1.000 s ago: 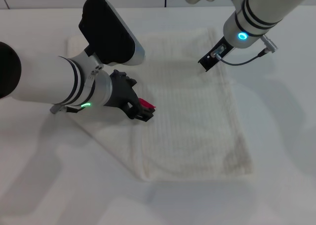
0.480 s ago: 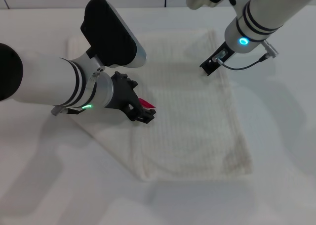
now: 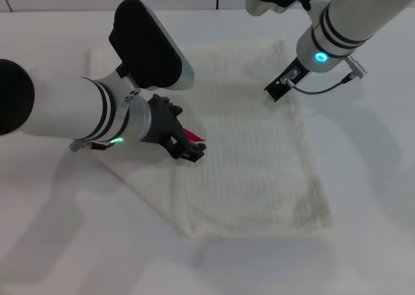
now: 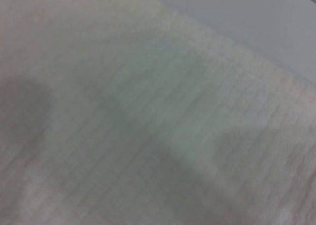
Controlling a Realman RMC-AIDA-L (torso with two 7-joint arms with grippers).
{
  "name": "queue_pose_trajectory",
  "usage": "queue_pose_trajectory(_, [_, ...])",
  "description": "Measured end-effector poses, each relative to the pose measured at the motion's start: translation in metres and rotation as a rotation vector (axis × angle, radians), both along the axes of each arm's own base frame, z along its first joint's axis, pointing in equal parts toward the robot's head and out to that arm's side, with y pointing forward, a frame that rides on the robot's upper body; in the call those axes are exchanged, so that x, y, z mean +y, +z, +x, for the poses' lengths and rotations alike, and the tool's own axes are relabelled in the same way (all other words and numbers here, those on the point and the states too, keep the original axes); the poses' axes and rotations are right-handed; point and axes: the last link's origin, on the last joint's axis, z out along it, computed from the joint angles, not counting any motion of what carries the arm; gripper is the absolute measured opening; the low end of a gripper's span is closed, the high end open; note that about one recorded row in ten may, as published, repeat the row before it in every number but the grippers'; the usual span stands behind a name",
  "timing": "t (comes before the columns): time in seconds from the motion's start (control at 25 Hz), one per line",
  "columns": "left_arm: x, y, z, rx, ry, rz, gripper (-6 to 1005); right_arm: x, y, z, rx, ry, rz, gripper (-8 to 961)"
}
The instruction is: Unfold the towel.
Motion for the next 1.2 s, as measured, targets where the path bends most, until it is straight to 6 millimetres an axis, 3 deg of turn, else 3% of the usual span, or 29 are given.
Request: queue_pose_trajectory(1.2, [0.009,-0.009,-0.009,0.025,0.052,-0.011,810,-0.002,-0.002,0.004,-0.009,-0.004,-0.007,0])
